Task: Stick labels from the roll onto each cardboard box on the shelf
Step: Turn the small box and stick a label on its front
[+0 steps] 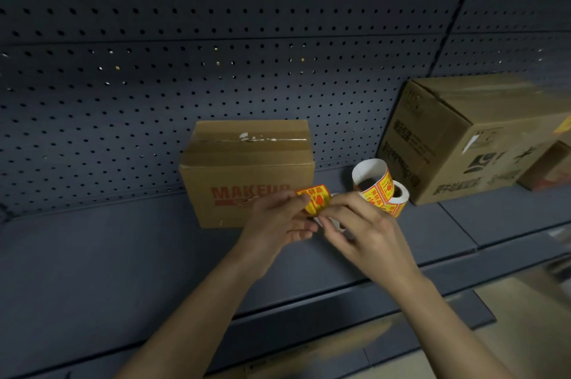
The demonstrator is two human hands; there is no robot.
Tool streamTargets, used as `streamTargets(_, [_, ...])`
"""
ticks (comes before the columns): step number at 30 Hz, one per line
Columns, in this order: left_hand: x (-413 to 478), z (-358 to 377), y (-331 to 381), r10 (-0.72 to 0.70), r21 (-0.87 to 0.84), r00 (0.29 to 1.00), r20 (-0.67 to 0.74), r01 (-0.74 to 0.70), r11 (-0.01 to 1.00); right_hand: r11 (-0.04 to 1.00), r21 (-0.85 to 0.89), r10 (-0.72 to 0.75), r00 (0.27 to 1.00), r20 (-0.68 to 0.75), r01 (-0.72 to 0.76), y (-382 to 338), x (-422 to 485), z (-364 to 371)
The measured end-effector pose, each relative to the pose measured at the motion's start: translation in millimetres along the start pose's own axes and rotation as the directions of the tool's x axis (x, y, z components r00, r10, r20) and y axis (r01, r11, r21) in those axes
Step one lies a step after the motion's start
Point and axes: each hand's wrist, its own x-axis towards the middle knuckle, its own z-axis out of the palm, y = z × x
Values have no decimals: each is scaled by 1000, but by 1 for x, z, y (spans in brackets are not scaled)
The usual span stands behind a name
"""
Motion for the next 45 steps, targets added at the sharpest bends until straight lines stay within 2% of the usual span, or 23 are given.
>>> streamTargets(4, [3, -9, -1, 127, 270, 992, 8, -125, 955, 994, 94, 48, 998, 44, -52, 0, -2, 1])
streamTargets(8, [6, -18, -1, 256, 463, 964, 73, -260, 847, 886, 351, 278, 953, 122, -303, 1, -1, -1])
streamTargets(10, [7, -21, 0, 297, 508, 952, 74, -292, 811, 772, 449, 451, 885, 114, -451, -1, 4, 0])
streamTargets(12, [7, -23, 2, 313, 520, 945, 95, -316, 794, 566, 587, 615, 771, 167, -579, -5, 13, 1])
streamTargets(13, [6, -23, 3, 316, 523, 942, 112, -326, 787, 475, 637, 651, 729, 210, -607, -6, 16, 2])
streamTargets(15, [6, -24, 5, 326, 537, 935, 139, -348, 769, 403, 656, 658, 701, 277, -638, -7, 22, 5])
streamTargets(22, [6, -33, 12, 375, 605, 917, 137, -377, 701, 462, 614, 592, 738, 324, -640, -4, 33, 7])
streamTargets(24, [7, -37, 12, 412, 670, 902, 130, -387, 634, 497, 600, 578, 755, 310, -627, -4, 36, 7])
streamTargets(27, [5, -38, 11, 507, 777, 853, 128, -404, 483, 559, 572, 558, 783, 275, -600, -5, 40, 11])
streamTargets(28, [3, -37, 11, 522, 791, 844, 118, -398, 465, 580, 566, 553, 793, 255, -586, -5, 41, 12])
streamTargets(30, [2, -35, 11, 536, 799, 839, 95, -385, 461, 605, 561, 546, 807, 225, -565, -6, 43, 14])
streamTargets(35, [0, -42, 17, 567, 792, 822, 56, -383, 476, 588, 576, 557, 801, 222, -568, -1, 46, 7])
streamTargets(36, [-2, -44, 19, 601, 805, 797, 63, -397, 441, 590, 569, 550, 801, 236, -573, 1, 47, 6])
streamTargets(38, [-3, -46, 23, 694, 848, 712, 107, -429, 310, 581, 560, 547, 793, 268, -590, 4, 47, 7])
streamTargets(41, [10, -50, 25, 797, 911, 554, 240, -411, 12, 563, 557, 543, 781, 308, -611, 7, 48, 14])
streamTargets(42, [17, -53, 25, 787, 918, 547, 285, -391, -61, 563, 553, 541, 779, 316, -615, 8, 48, 17])
streamTargets(45, [32, -55, 29, 665, 939, 676, 317, -323, -119, 556, 551, 543, 774, 326, -622, 10, 50, 25])
